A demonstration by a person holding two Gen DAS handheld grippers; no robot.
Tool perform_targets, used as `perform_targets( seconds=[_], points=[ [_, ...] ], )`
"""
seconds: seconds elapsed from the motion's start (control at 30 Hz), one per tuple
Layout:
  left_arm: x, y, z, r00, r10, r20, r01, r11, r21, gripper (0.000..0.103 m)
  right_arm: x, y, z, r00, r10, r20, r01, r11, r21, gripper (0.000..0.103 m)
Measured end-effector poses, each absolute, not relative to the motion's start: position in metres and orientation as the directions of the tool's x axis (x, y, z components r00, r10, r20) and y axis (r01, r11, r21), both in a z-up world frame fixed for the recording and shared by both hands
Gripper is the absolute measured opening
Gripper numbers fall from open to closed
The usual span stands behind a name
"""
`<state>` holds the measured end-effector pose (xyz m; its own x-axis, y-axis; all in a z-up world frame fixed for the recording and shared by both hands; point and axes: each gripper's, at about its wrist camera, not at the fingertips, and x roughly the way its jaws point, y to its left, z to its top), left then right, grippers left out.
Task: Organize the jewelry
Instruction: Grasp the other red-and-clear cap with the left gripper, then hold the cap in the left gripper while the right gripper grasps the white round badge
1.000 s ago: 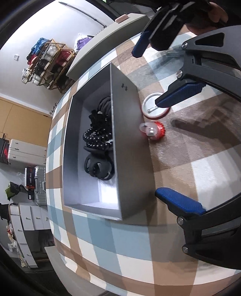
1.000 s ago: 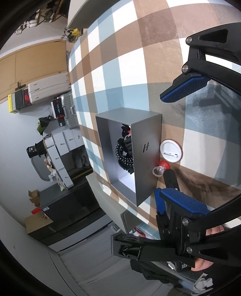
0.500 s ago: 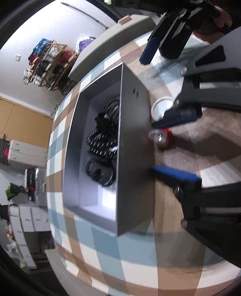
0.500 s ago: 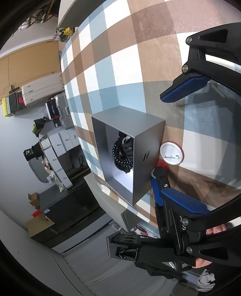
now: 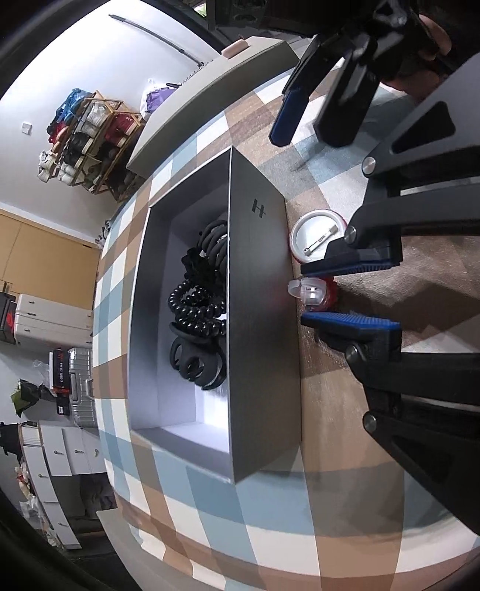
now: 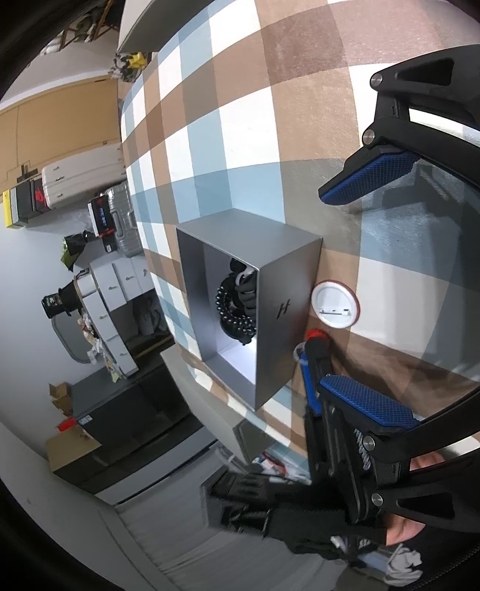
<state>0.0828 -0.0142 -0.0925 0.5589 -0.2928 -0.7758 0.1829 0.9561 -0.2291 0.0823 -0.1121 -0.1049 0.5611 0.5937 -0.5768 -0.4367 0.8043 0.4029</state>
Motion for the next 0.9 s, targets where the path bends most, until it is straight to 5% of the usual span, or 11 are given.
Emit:
perform_targets(
  seconds=[0.6, 0.9],
  points=[
    [0.051, 0.038, -0.081, 0.629, -0.273, -0.728, 0.086, 0.955, -0.284, 0.014, 0.084, -0.042, -0.115, 0.525, 0.448, -0.723, -0.540, 0.832, 0.123, 0.089],
    [0.048, 0.050, -0.086, 0.631, -0.297, -0.717, 0.070, 0.942, -0.328, 0.014, 0.083, -0.020, -0.123, 0.542, 0.348, -0.765, -0.552, 0.834, -0.011, 0.045]
  ],
)
